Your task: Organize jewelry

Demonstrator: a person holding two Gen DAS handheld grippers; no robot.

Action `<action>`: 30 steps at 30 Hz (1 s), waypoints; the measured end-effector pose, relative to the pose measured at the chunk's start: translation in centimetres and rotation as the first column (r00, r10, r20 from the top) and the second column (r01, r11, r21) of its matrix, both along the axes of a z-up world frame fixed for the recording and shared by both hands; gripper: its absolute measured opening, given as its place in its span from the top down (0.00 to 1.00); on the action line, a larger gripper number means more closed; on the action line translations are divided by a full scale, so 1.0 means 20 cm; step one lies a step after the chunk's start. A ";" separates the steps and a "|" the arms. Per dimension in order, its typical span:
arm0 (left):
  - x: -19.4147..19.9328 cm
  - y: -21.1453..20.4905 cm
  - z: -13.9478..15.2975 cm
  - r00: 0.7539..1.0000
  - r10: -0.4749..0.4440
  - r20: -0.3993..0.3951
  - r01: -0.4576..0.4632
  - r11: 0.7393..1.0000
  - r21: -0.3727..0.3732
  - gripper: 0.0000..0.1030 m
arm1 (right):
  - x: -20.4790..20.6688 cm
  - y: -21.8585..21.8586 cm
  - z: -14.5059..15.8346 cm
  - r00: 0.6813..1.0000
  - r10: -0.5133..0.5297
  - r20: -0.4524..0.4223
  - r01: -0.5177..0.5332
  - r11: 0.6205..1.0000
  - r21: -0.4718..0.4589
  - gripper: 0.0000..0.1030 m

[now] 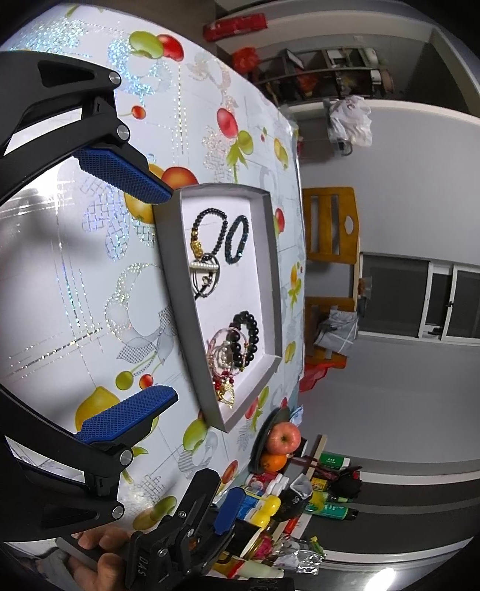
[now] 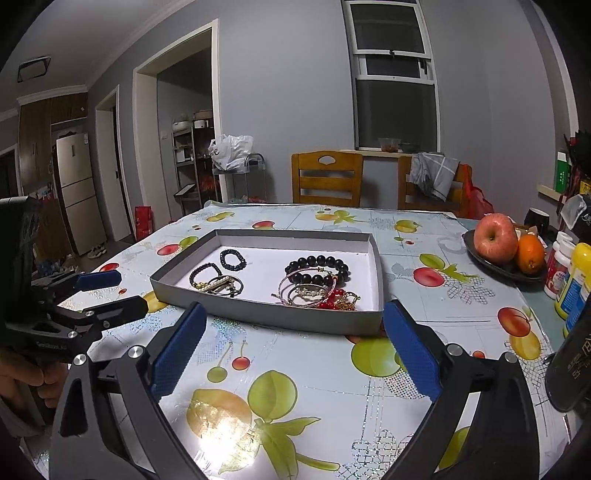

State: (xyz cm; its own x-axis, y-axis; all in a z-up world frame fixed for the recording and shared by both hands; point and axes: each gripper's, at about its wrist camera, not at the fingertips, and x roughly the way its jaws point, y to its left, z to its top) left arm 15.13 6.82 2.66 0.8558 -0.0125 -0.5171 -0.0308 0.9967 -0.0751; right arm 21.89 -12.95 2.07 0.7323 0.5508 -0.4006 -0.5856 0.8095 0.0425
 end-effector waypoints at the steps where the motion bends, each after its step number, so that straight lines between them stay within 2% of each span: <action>1: 0.00 0.00 0.00 1.000 0.000 0.001 0.000 1.000 -0.001 0.05 | 0.00 0.00 0.00 1.000 0.000 0.000 0.000 1.000 0.001 0.07; 30: 0.00 0.00 0.00 1.000 -0.001 0.000 0.001 1.000 0.006 0.05 | -0.01 -0.01 0.01 1.000 0.001 0.006 -0.001 1.000 -0.003 0.07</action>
